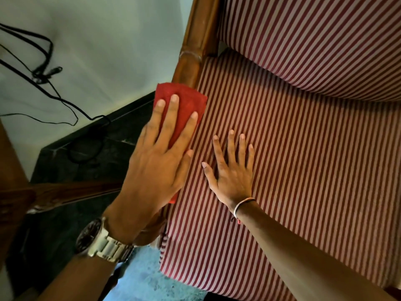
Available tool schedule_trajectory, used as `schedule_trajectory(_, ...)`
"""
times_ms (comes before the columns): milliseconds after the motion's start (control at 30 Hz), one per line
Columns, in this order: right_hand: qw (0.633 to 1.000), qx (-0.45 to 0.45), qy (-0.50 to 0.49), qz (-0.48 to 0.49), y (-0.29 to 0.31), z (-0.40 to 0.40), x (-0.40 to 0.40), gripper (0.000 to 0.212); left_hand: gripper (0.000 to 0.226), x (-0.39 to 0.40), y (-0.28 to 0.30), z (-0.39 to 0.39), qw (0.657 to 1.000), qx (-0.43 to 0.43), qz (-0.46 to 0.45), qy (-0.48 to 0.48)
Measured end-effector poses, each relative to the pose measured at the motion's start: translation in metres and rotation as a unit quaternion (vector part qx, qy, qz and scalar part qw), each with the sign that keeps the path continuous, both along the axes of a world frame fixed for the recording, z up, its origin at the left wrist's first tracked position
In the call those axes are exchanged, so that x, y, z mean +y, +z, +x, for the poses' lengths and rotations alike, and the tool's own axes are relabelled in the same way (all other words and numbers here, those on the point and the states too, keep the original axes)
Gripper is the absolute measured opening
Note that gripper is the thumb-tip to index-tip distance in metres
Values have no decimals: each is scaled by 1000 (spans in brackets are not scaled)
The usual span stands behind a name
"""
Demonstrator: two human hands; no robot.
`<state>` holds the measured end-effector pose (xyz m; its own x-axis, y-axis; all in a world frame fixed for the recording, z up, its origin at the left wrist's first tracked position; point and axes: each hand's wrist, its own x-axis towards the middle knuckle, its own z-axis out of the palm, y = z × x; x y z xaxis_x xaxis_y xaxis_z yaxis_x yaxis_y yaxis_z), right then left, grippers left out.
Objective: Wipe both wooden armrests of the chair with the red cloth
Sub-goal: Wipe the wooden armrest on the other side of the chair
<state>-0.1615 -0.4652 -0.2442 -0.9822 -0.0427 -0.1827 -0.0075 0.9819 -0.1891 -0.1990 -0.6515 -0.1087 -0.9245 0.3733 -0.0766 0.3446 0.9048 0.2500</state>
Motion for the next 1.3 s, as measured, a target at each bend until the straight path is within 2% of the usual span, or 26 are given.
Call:
schedule_trajectory(67,999,-25,-28,-39,15,-5,-5,77,62,-3,6,0,994,-45,102,13)
schedule_trajectory(133,984,-32,-98,-145,37,-15,-15,78,56,-14,11,3,967,-80,221,101)
schedule_trajectory(167,961,-26,-143,-235,50,-22,-19,76,52,-22,12,7,953,-70,254,148)
schedule_trajectory(200,920,-20,-188,-343,64,-29,-24,72,50,-30,13,12,946,-55,263,184)
schedule_trajectory(267,816,-21,-238,-526,89,-44,-33,61,51,-42,13,24,942,-55,253,215)
schedule_trajectory(333,757,-44,-237,-607,106,-59,-42,52,62,-48,12,36,928,-97,260,247)
schedule_trajectory(433,713,-74,-250,-651,118,-74,-56,52,58,-47,10,42,902,-120,284,301)
schedule_trajectory(500,701,-76,-275,-654,119,-77,-62,59,49,-45,12,41,894,-117,293,320)
schedule_trajectory(633,685,-65,-293,-664,120,-76,-61,57,30,-40,14,41,895,-90,278,337)
schedule_trajectory(867,694,-51,-293,-655,117,-65,-48,60,31,-31,19,49,911,-58,226,341)
schedule_trajectory(1000,716,-32,-297,-631,112,-49,-25,62,31,-6,23,61,927,-39,178,327)
schedule_trajectory(1300,719,36,-306,-623,145,-16,106,48,21,130,51,100,917,-77,260,292)
